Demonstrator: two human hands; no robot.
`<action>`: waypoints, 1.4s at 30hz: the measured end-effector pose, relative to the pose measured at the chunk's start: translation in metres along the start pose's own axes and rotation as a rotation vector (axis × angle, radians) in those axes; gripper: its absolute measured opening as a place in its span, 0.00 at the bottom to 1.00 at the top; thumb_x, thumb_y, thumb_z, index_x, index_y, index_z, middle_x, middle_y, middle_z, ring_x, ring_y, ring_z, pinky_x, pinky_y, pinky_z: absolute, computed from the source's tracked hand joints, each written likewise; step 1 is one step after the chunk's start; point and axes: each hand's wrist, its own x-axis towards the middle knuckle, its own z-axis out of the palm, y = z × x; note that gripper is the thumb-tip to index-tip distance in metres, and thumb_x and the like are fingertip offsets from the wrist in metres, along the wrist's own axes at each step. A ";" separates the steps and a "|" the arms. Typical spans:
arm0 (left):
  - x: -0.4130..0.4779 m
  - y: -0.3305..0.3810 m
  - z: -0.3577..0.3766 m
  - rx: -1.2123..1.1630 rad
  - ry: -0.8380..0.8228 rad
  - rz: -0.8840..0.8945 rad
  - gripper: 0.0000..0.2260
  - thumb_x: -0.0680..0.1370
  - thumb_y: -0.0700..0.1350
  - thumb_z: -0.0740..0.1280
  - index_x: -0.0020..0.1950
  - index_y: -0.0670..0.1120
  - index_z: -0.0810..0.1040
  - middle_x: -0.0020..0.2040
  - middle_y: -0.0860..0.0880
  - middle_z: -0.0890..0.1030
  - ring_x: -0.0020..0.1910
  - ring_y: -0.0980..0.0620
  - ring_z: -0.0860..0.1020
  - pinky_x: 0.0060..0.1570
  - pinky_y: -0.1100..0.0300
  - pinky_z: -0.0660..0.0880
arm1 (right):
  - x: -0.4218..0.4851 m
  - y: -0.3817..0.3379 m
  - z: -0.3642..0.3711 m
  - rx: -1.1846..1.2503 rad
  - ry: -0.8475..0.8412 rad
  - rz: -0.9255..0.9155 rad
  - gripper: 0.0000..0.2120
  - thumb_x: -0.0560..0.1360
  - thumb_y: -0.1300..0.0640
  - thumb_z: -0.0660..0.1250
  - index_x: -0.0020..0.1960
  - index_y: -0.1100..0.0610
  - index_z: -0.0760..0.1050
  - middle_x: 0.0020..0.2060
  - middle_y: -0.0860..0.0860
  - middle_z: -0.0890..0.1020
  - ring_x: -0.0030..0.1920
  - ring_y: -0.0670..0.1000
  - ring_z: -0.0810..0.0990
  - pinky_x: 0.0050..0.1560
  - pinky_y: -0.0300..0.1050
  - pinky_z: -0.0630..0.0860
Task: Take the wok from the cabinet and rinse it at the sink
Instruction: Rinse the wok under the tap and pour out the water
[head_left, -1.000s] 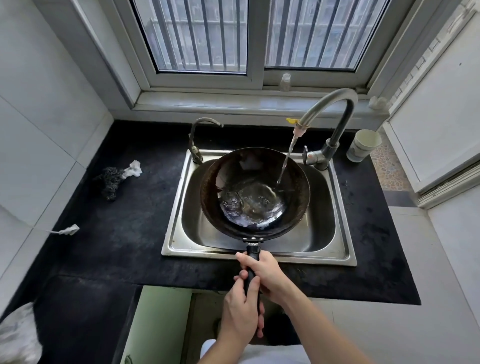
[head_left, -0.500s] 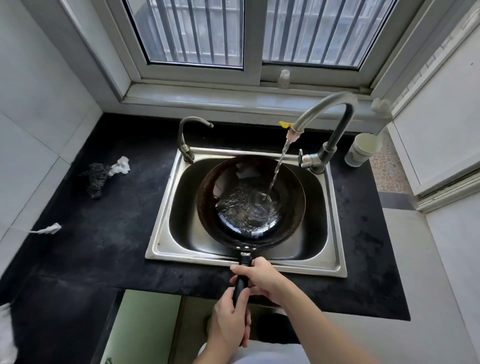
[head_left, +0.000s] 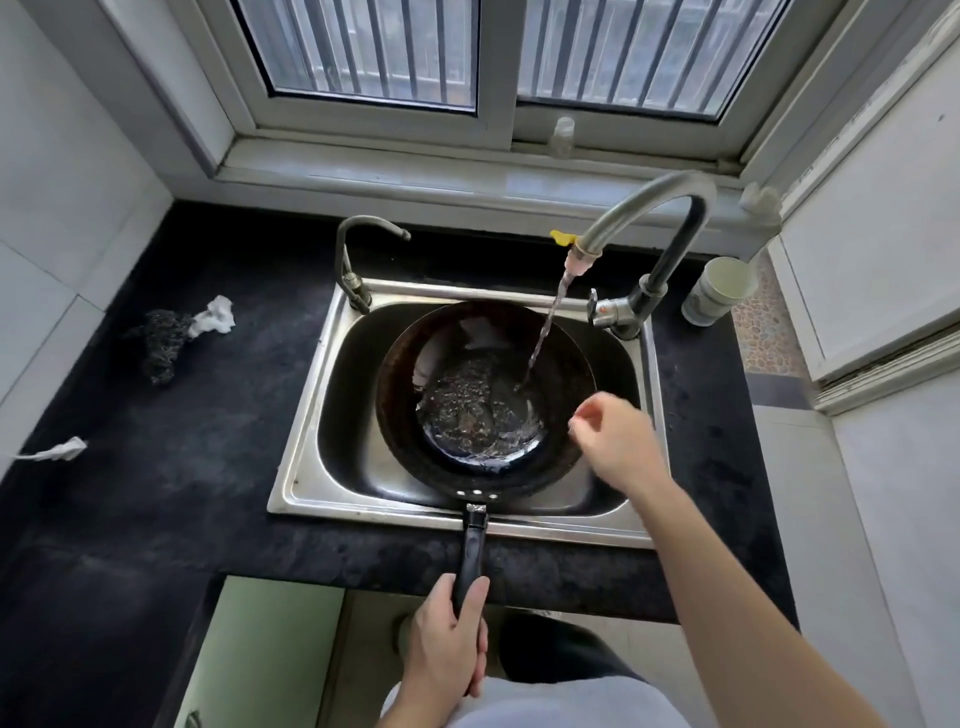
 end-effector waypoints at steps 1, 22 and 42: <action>0.000 0.000 0.000 0.002 0.000 -0.001 0.16 0.80 0.54 0.61 0.46 0.40 0.71 0.26 0.46 0.73 0.19 0.46 0.69 0.17 0.61 0.64 | 0.006 -0.001 -0.009 -0.046 0.117 -0.065 0.07 0.76 0.57 0.67 0.53 0.55 0.80 0.47 0.51 0.85 0.49 0.54 0.82 0.51 0.49 0.78; 0.002 0.001 0.000 0.013 -0.016 -0.015 0.11 0.81 0.55 0.60 0.47 0.47 0.70 0.26 0.47 0.73 0.18 0.50 0.69 0.18 0.58 0.67 | 0.090 -0.008 -0.053 -1.110 0.026 -0.329 0.40 0.79 0.46 0.59 0.82 0.55 0.41 0.82 0.46 0.43 0.78 0.57 0.55 0.59 0.51 0.73; 0.005 0.014 -0.005 -0.312 -0.175 -0.231 0.14 0.81 0.46 0.64 0.54 0.34 0.73 0.33 0.45 0.77 0.23 0.48 0.74 0.21 0.58 0.74 | -0.037 -0.010 0.031 -0.090 -0.046 -0.188 0.29 0.78 0.55 0.68 0.76 0.54 0.64 0.62 0.51 0.78 0.54 0.52 0.80 0.55 0.51 0.79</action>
